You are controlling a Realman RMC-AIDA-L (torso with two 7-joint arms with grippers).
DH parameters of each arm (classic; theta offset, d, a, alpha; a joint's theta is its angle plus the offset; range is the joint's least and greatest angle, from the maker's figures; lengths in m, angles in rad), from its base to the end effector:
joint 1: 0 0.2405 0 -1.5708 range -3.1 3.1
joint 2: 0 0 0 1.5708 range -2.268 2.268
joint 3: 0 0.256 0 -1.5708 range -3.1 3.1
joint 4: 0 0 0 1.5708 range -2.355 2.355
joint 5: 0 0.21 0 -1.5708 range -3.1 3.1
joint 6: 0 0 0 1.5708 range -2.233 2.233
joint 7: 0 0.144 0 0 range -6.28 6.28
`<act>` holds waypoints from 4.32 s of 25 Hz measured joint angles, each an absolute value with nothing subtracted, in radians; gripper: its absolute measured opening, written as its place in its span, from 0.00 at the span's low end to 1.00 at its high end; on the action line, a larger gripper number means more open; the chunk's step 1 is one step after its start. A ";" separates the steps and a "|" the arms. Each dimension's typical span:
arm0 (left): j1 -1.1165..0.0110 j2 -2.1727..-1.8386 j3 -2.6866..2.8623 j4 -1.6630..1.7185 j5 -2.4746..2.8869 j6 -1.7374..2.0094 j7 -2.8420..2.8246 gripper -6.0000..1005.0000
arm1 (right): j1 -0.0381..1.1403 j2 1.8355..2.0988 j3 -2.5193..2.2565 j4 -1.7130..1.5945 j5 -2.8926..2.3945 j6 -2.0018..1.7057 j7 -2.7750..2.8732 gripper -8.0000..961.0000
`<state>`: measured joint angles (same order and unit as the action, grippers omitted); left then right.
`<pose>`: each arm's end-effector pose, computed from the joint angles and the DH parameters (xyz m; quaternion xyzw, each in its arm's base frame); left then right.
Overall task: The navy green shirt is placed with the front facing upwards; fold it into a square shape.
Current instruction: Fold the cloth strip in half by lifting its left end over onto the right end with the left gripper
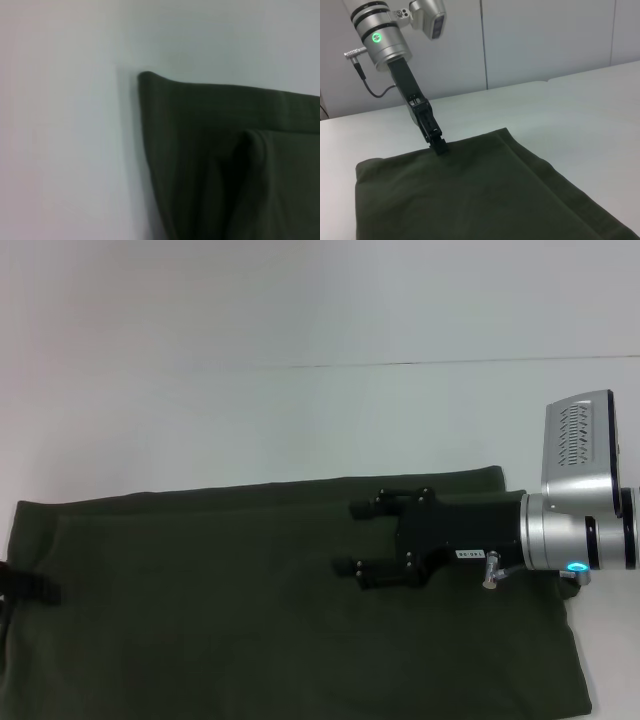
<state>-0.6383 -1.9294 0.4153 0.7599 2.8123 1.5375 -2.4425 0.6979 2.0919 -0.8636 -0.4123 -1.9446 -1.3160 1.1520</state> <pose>-0.3504 0.3377 0.0877 -0.7122 -0.6754 0.0187 0.1902 0.2293 0.3540 -0.0656 -0.9685 0.1201 0.1874 0.1115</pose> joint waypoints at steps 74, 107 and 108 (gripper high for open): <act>-0.680 -1.914 0.499 0.789 2.858 1.491 -2.488 0.07 | 0.686 2.090 -0.854 -0.424 -1.874 -1.323 1.152 0.86; -0.744 -1.910 0.439 0.954 2.501 1.874 -2.660 0.10 | 0.635 2.090 -0.827 -0.423 -1.769 -1.250 1.139 0.86; -0.743 -1.921 0.438 0.949 2.477 1.883 -2.665 0.10 | 0.634 2.091 -0.827 -0.421 -1.763 -1.245 1.138 0.86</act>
<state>-0.7432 -1.9209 0.4384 0.9485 2.4767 1.8828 -2.6653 0.6342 2.0907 -0.8267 -0.4214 -1.7633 -1.2453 1.1383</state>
